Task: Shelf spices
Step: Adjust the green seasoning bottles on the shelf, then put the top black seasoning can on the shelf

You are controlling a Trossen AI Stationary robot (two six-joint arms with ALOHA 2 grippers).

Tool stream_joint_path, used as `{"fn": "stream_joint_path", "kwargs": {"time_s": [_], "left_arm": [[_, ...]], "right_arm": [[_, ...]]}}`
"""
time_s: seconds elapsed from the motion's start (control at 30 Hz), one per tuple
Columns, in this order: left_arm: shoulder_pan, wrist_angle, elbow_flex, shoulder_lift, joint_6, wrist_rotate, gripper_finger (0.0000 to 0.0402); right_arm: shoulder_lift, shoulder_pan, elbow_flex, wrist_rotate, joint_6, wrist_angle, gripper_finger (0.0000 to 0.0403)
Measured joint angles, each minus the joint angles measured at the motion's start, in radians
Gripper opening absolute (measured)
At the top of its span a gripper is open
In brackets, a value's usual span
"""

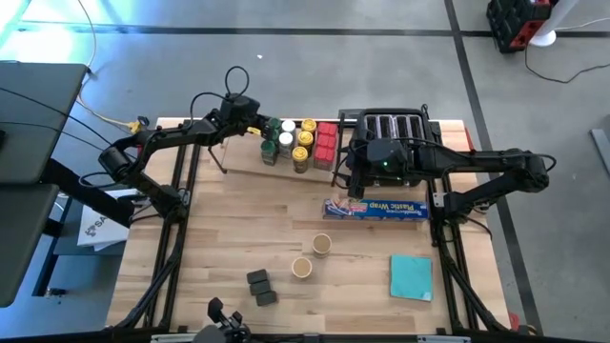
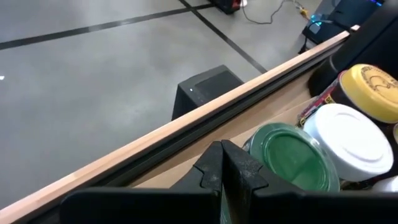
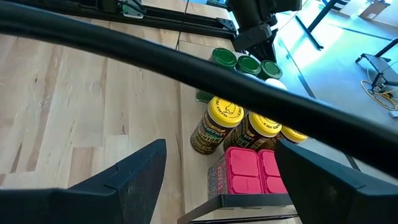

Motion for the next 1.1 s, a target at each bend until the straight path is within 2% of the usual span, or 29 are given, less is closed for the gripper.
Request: {"fn": "stream_joint_path", "kwargs": {"time_s": [0.3, 0.53, 0.63, 0.83, 0.97, 1.1], "left_arm": [[0.0, 0.031, 0.0, -0.033, 0.035, -0.02, 0.0], [-0.027, 0.025, 0.0, -0.194, 0.055, -0.042, 0.0], [-0.085, 0.013, 0.0, -0.272, 0.089, -0.099, 0.0], [-0.254, -0.194, 0.129, -0.315, 0.141, -0.257, 0.0], [-0.358, -0.369, 0.227, -0.251, 0.145, -0.365, 0.0], [-0.423, -0.606, 0.308, -0.175, 0.078, -0.428, 0.0]], "right_arm": [[0.0, 0.0, 0.0, 0.0, 0.0, 0.0, 0.0296], [0.0, 0.0, 0.0, 0.0, -0.003, 0.001, 0.0296], [0.0, 0.0, 0.0, 0.0, -0.003, 0.006, 0.0296], [0.0, 0.0, 0.0, 0.0, -0.011, 0.022, 0.0296], [0.0, 0.0, 0.0, 0.0, -0.011, 0.023, 0.0296], [0.0, 0.0, 0.0, 0.0, -0.008, 0.023, 0.0296]]}}
